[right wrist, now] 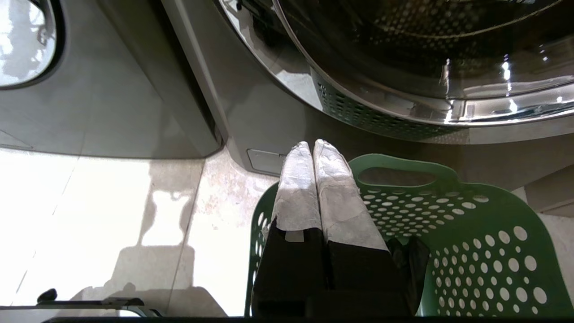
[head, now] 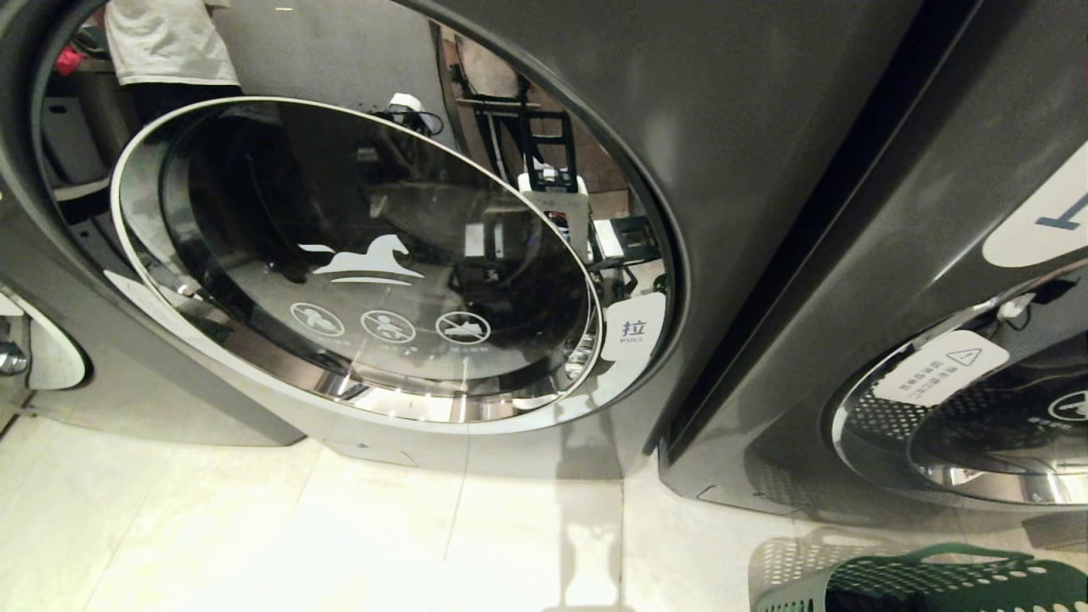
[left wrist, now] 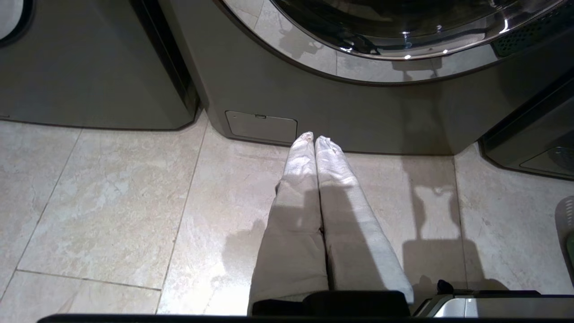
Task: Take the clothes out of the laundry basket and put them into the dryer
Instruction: Take the clothes out of the basket
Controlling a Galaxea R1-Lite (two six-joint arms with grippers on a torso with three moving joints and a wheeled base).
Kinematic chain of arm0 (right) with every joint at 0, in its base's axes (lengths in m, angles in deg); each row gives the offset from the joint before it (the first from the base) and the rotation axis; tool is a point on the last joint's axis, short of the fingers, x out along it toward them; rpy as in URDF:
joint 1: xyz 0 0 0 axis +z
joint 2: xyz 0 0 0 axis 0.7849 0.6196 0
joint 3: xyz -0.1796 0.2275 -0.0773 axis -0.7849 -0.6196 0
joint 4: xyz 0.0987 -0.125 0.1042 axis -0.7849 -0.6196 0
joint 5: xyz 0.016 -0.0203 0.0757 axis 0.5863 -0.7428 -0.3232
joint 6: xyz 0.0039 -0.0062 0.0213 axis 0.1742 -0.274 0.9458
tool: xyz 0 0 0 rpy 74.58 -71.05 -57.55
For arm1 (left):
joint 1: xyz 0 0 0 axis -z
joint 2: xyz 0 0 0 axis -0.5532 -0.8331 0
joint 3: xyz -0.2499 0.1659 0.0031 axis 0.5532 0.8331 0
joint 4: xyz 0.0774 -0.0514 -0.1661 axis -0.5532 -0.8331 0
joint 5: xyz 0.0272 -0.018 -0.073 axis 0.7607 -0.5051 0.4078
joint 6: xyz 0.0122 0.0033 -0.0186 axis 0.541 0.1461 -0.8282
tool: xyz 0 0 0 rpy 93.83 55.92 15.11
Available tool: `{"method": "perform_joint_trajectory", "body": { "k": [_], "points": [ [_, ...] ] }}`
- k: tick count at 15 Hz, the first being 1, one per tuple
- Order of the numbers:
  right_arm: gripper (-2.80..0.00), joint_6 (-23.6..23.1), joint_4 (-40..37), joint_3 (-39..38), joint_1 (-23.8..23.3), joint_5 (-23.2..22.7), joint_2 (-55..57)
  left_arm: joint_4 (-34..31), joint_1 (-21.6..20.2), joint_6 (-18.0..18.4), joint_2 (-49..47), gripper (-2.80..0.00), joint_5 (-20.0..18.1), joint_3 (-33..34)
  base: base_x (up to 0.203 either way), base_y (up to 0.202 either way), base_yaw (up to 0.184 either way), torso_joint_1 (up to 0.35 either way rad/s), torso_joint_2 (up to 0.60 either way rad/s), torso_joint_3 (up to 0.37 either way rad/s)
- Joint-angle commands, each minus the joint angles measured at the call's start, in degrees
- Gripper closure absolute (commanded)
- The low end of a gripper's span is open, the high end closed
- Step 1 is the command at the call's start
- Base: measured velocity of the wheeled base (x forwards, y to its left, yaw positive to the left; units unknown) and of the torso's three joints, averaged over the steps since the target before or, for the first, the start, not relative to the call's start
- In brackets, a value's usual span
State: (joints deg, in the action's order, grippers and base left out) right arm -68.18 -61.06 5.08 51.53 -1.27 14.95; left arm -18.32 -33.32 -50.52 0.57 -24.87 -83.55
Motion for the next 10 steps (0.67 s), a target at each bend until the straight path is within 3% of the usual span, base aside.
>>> {"method": "perform_joint_trajectory", "body": {
  "k": [1,4,10],
  "points": [
    [0.00,0.00,0.02,0.00,0.01,-0.01,-0.11,0.02,0.00,0.00,0.02,0.00,-0.02,0.00,0.000,0.000,0.000,0.005,0.00,-0.196],
    [0.00,0.00,0.02,0.00,0.01,-0.01,-0.11,-0.06,0.00,0.00,0.02,0.00,-0.01,0.00,0.000,0.000,0.000,0.005,0.00,-0.133],
    [0.00,0.00,0.02,0.00,0.01,-0.01,-0.11,-0.06,0.00,0.00,0.02,0.00,-0.02,0.00,0.000,0.000,0.000,0.000,0.00,-0.007]
  ]
}}
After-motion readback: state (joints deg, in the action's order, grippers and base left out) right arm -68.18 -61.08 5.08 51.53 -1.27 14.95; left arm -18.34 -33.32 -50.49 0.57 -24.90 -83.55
